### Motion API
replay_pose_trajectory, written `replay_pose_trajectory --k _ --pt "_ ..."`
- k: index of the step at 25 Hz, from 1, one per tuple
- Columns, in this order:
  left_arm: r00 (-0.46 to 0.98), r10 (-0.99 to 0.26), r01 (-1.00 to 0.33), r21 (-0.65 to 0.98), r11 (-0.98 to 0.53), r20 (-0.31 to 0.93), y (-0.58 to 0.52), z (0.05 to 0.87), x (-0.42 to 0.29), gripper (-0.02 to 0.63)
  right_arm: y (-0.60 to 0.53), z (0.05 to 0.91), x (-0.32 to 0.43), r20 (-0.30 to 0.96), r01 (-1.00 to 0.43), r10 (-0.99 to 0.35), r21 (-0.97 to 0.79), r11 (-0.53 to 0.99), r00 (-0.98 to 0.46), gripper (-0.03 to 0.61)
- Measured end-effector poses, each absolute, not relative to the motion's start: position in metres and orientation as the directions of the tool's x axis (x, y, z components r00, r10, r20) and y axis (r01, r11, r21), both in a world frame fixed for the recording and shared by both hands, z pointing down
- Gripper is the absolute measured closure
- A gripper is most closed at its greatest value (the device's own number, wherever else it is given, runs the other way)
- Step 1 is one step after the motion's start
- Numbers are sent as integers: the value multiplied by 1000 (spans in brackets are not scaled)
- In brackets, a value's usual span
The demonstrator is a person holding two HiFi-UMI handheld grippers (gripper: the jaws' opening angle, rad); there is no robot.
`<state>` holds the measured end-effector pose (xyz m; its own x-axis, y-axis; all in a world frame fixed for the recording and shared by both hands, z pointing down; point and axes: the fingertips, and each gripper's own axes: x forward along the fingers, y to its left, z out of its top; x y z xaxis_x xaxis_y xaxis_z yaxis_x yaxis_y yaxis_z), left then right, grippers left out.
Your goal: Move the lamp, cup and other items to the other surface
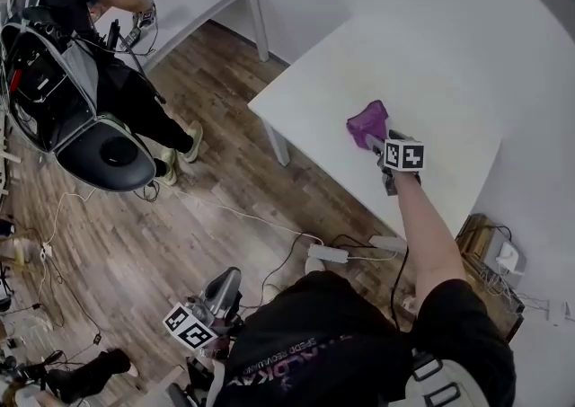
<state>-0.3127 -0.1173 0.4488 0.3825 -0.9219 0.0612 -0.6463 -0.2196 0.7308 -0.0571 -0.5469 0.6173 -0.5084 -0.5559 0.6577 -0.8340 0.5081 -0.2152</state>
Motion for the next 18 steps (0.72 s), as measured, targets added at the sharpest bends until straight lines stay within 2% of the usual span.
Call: replay_pose_trajectory --k 4,10,16,18 --pt "331 -941 -659 732 -176 72 -102 452 -316 618 -558 635 -59 689 -845 -532 -232 482 -493 217" --pt "298 -950 -654 745 -133 92 -94 464 -312 618 -568 652 -67 721 -845 -506 -211 492 -474 208" --pt "287 -952 -649 752 -113 104 -93 469 -310 618 -567 662 -72 749 -839 -494 -150 524 -443 281" --pt "285 -952 -649 753 -109 108 -94 470 -311 618 -566 661 -73 750 -833 -496 -128 538 -436 343"
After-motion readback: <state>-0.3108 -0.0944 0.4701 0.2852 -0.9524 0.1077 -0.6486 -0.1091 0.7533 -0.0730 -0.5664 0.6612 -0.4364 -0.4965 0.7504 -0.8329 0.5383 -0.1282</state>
